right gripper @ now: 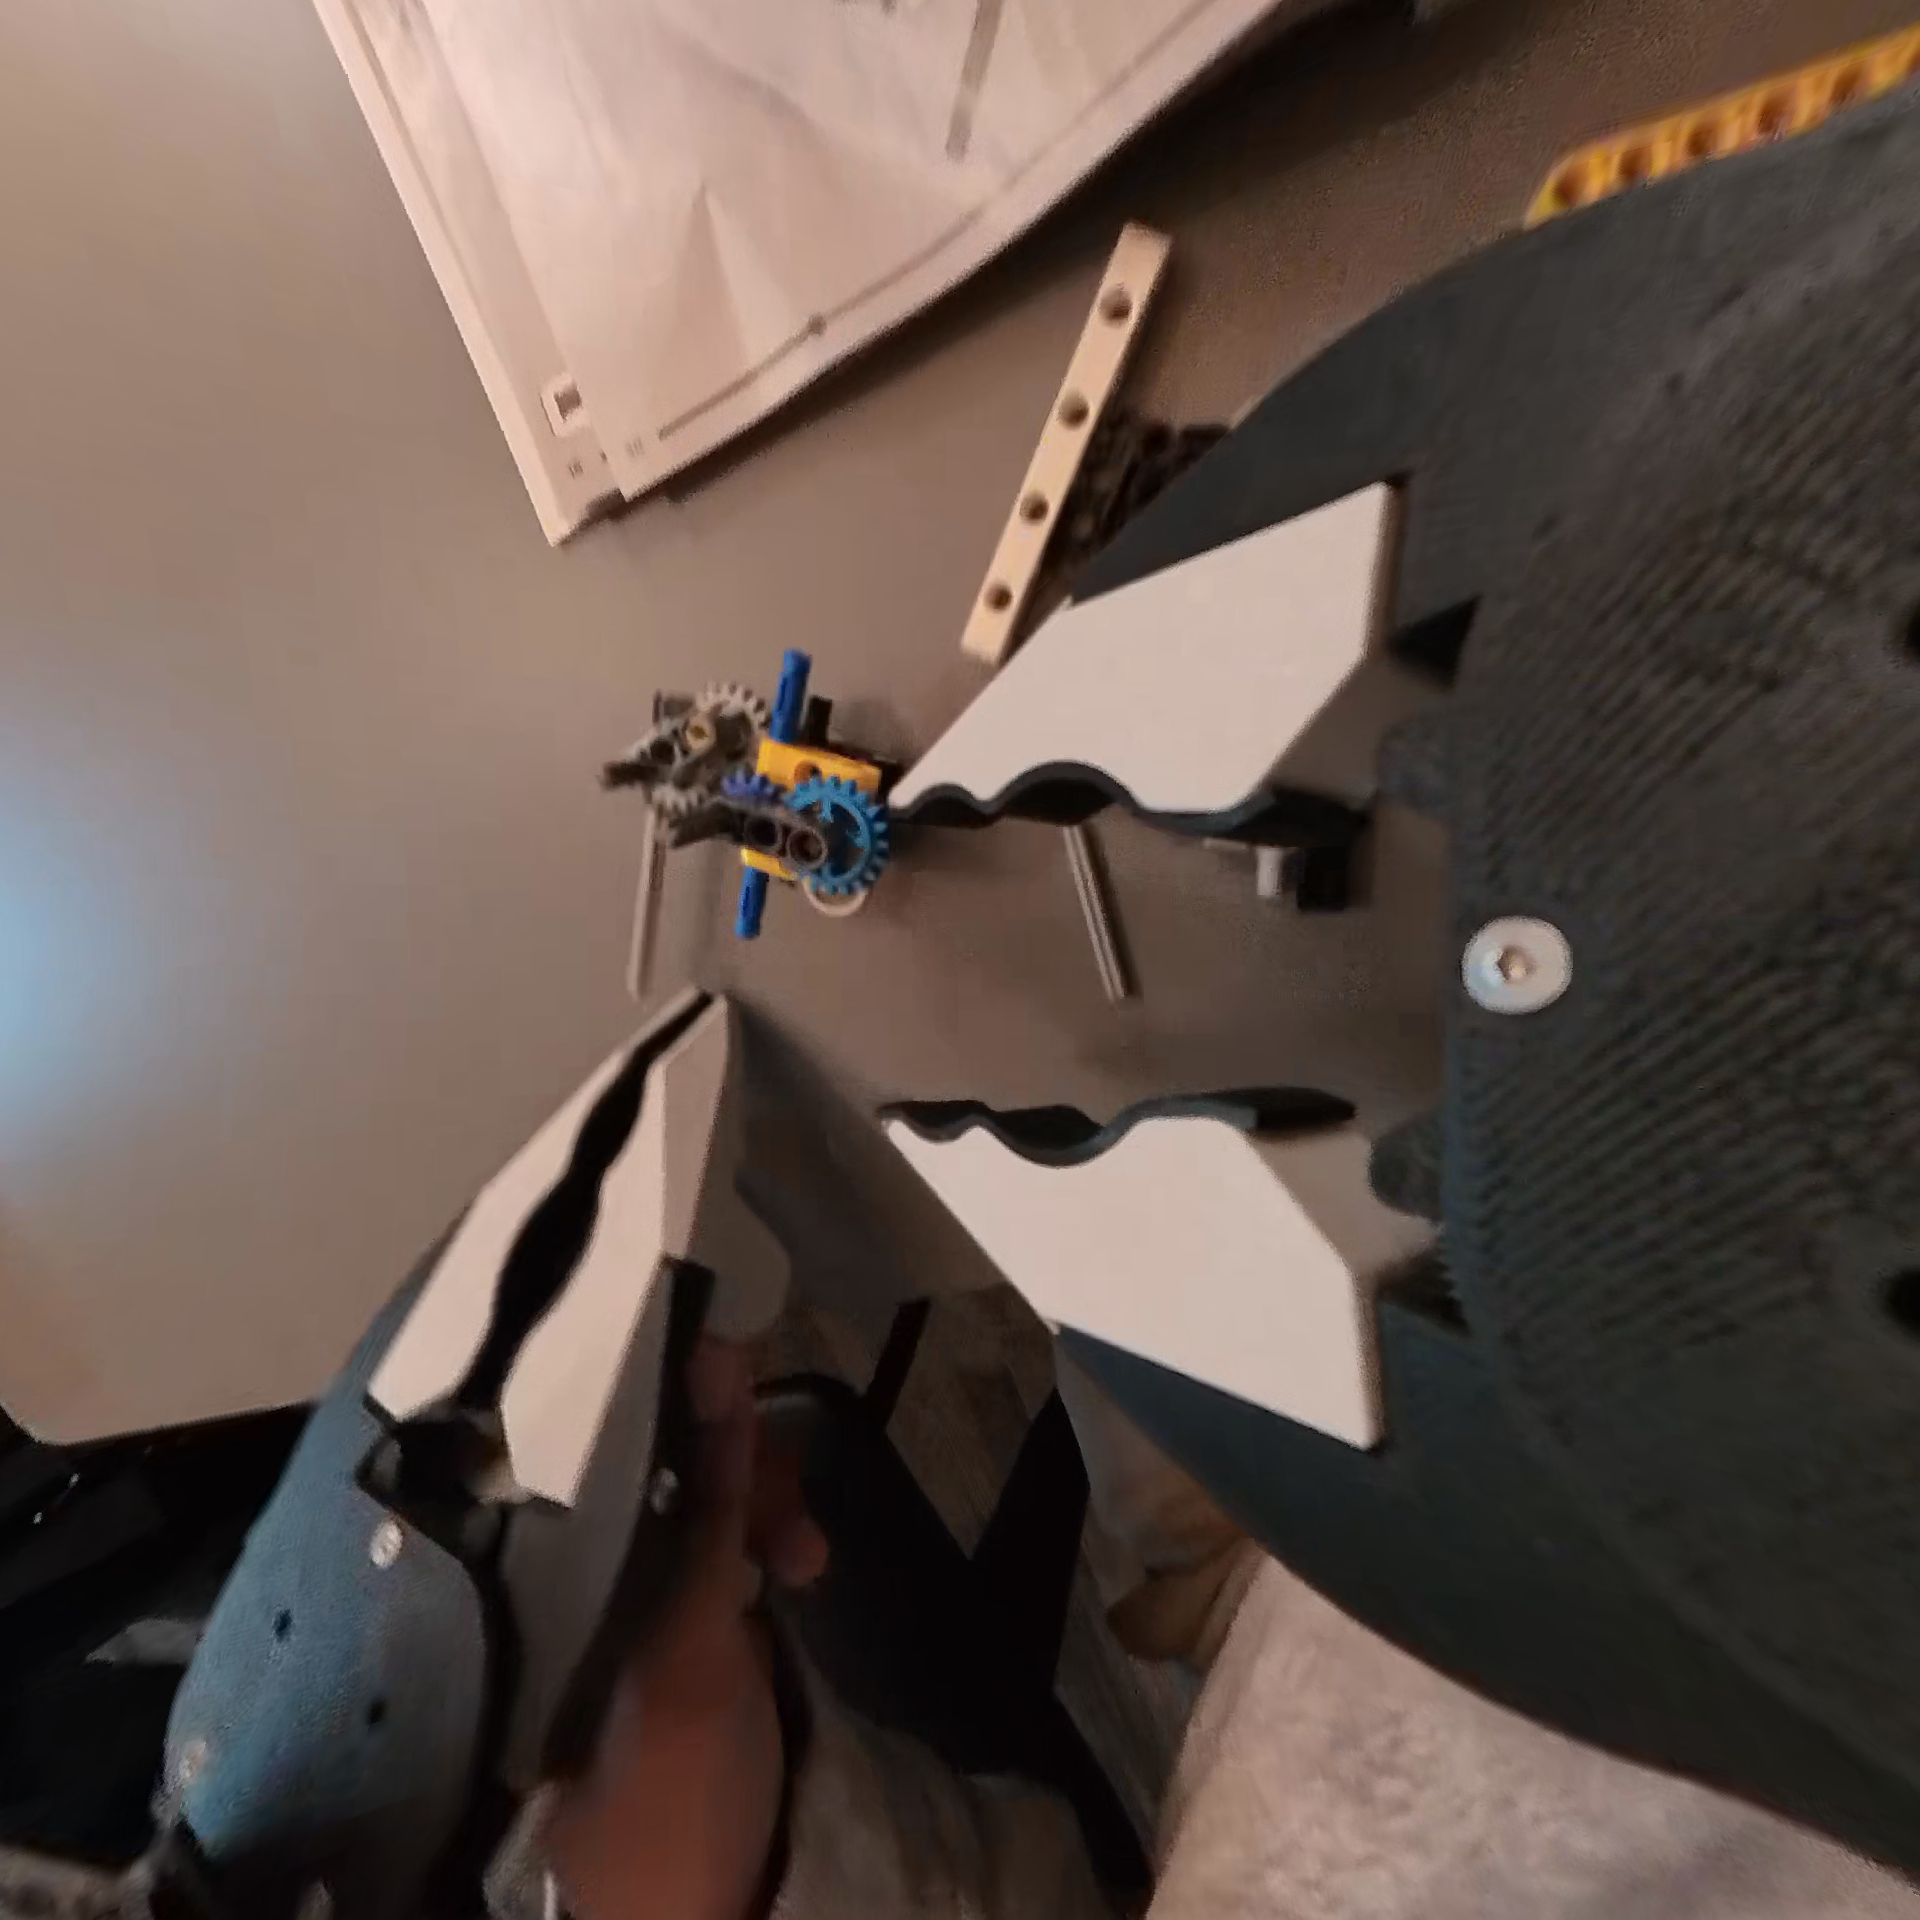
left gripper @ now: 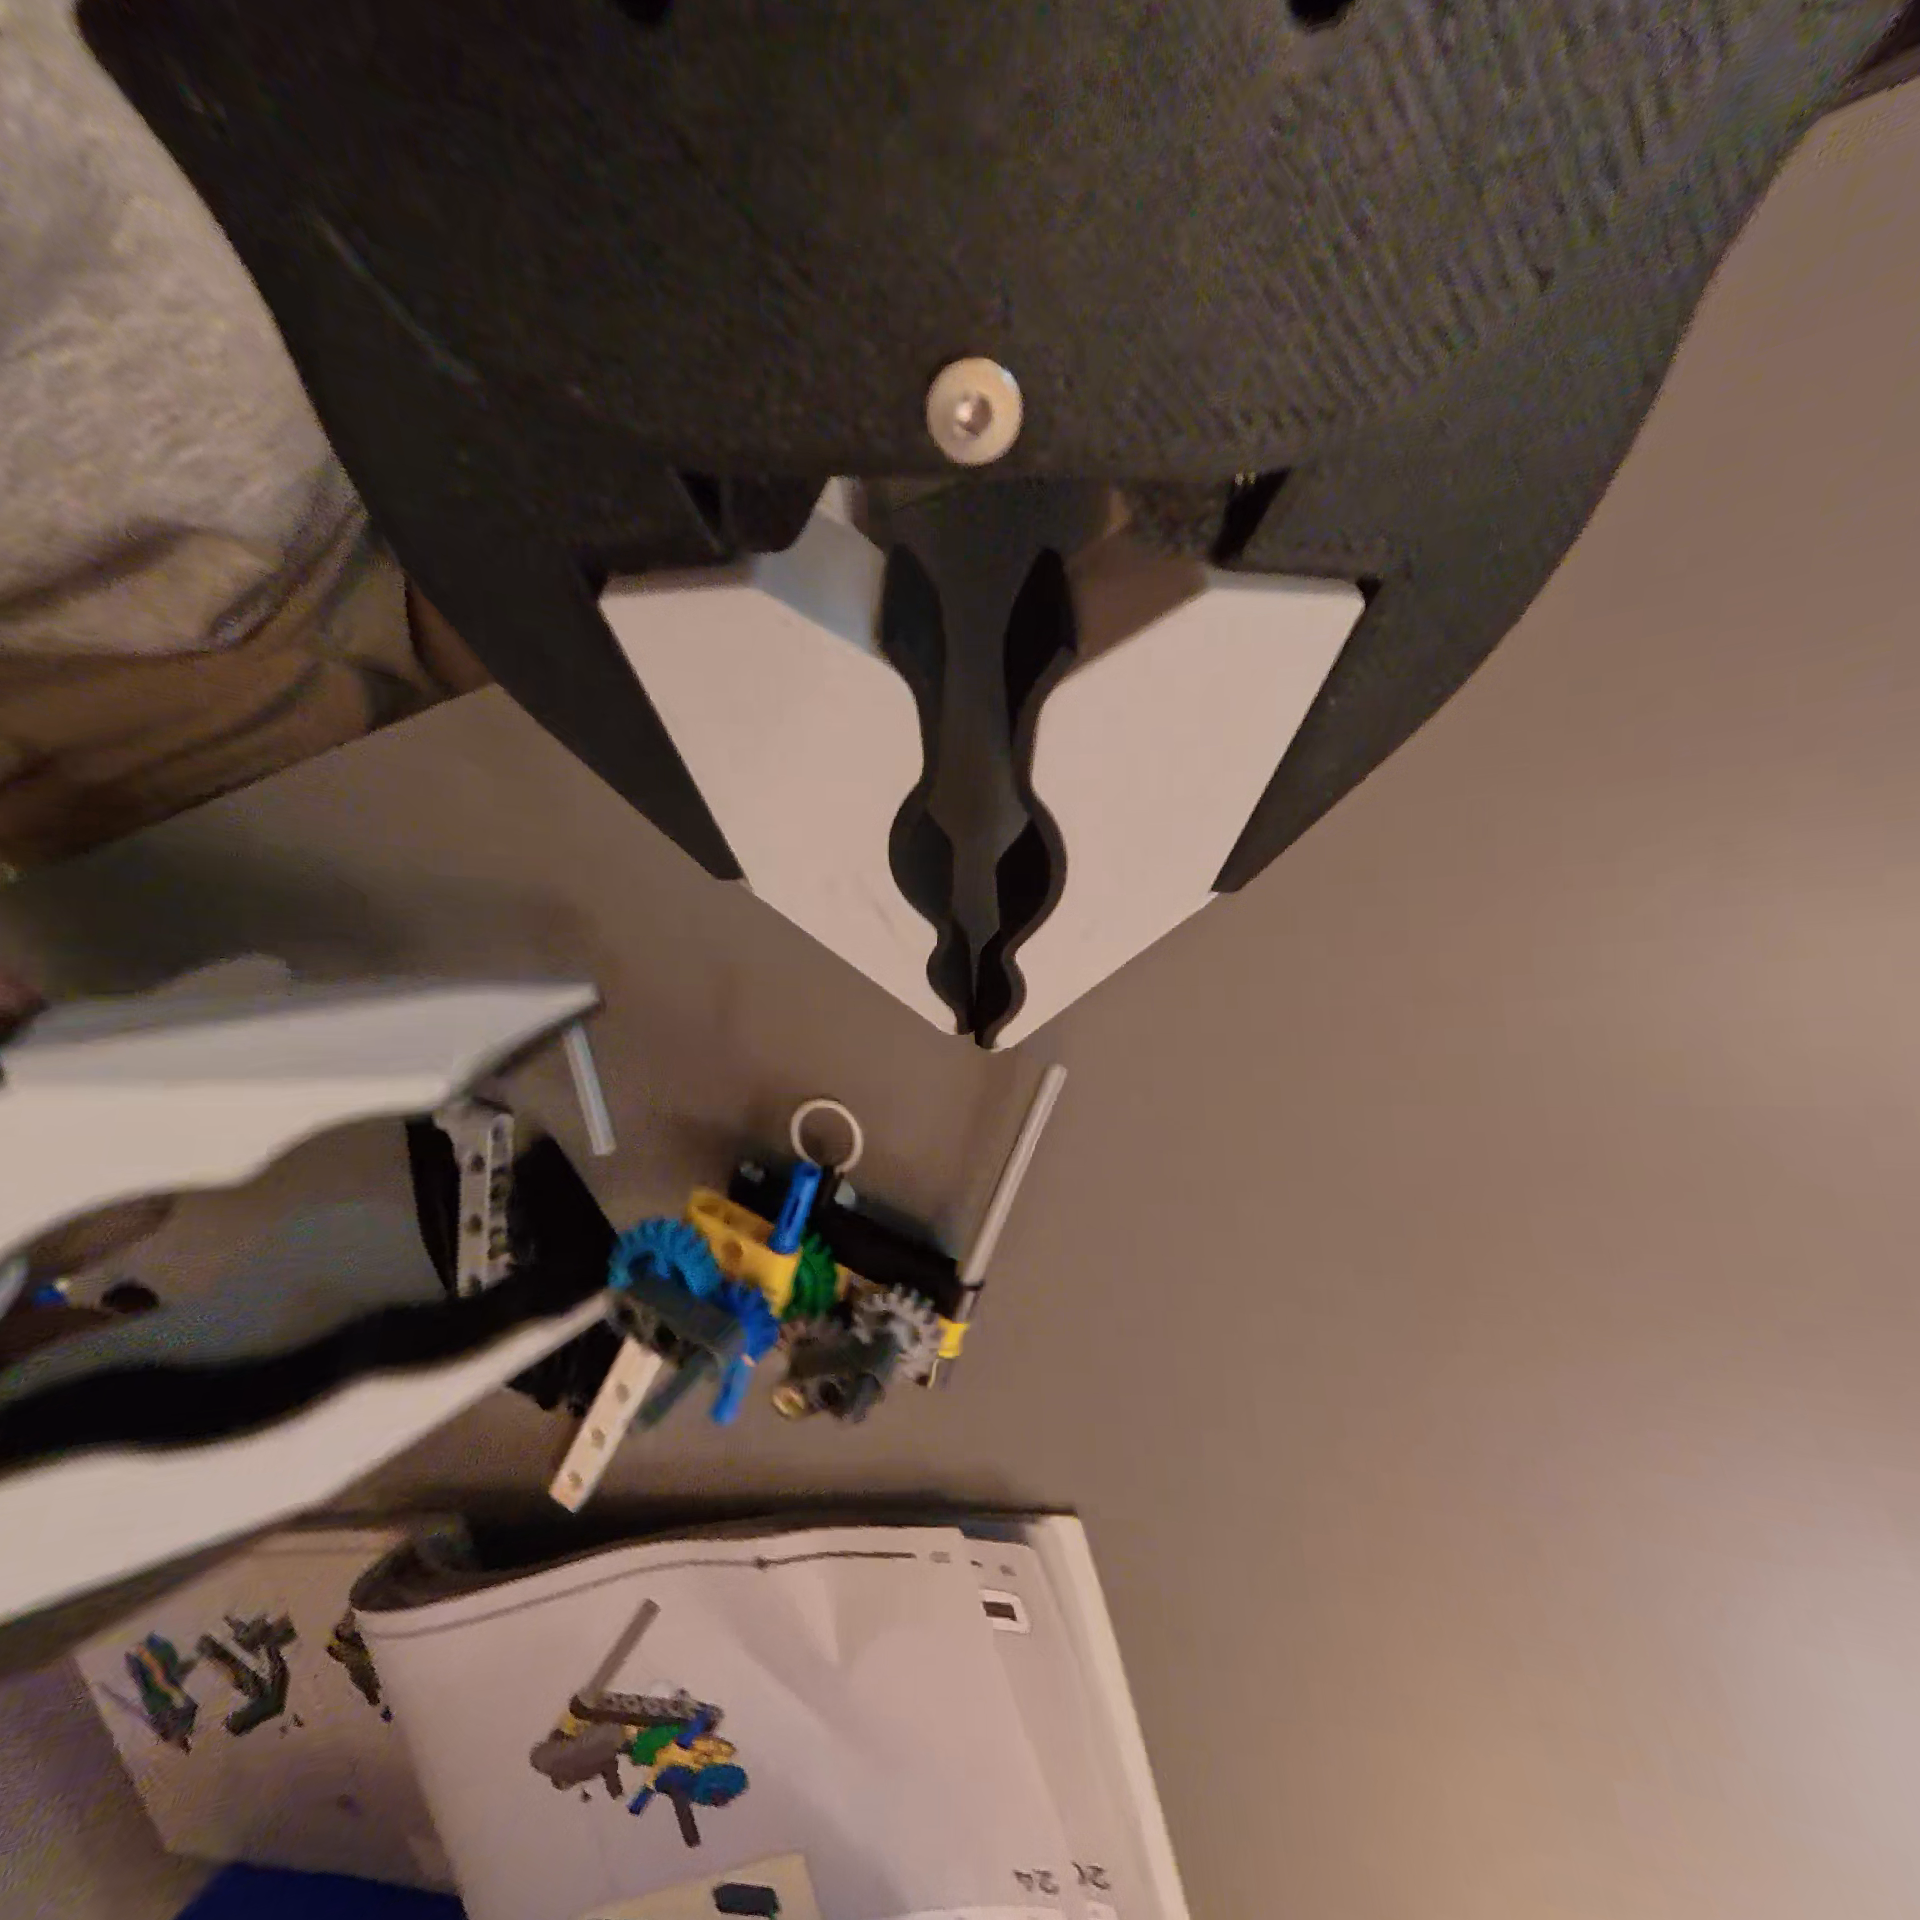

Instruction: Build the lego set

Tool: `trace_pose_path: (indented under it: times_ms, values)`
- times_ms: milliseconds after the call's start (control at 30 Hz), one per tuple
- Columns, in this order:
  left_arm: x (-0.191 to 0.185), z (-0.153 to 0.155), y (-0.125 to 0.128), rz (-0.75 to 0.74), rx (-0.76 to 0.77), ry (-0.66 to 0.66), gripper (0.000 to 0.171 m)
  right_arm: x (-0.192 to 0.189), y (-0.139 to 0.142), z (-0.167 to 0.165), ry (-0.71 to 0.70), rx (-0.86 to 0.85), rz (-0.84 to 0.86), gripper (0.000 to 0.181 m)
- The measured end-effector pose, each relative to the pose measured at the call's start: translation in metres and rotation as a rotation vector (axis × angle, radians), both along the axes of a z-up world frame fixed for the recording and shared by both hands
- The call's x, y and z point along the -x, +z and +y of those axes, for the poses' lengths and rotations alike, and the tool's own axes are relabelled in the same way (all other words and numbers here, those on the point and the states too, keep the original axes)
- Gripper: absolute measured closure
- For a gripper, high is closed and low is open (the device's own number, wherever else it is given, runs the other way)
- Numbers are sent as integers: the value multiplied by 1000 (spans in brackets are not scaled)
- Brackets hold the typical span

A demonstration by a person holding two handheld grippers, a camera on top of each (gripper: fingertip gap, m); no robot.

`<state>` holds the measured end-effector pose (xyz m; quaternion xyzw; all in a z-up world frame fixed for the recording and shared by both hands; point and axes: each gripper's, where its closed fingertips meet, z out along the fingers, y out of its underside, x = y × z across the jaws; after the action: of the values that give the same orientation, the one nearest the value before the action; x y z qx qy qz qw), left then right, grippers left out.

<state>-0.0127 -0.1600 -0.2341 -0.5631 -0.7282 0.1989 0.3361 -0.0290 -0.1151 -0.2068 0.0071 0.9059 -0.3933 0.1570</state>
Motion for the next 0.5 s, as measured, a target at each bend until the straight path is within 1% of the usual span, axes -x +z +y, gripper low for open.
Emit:
trace_pose_path:
  times_ms: [167,333,400,500]
  values:
    - [11,-14,1,24,-7,14,171,-26,1,0,41,-3,-39,126]
    - [25,-15,7,50,10,-30,168,-47,1,-7,84,1,-76,123]
    - [24,-15,10,47,26,-31,168,-50,0,-4,93,-9,-79,123]
    - [14,-10,17,70,24,-19,164,-44,5,3,59,-6,-82,123]
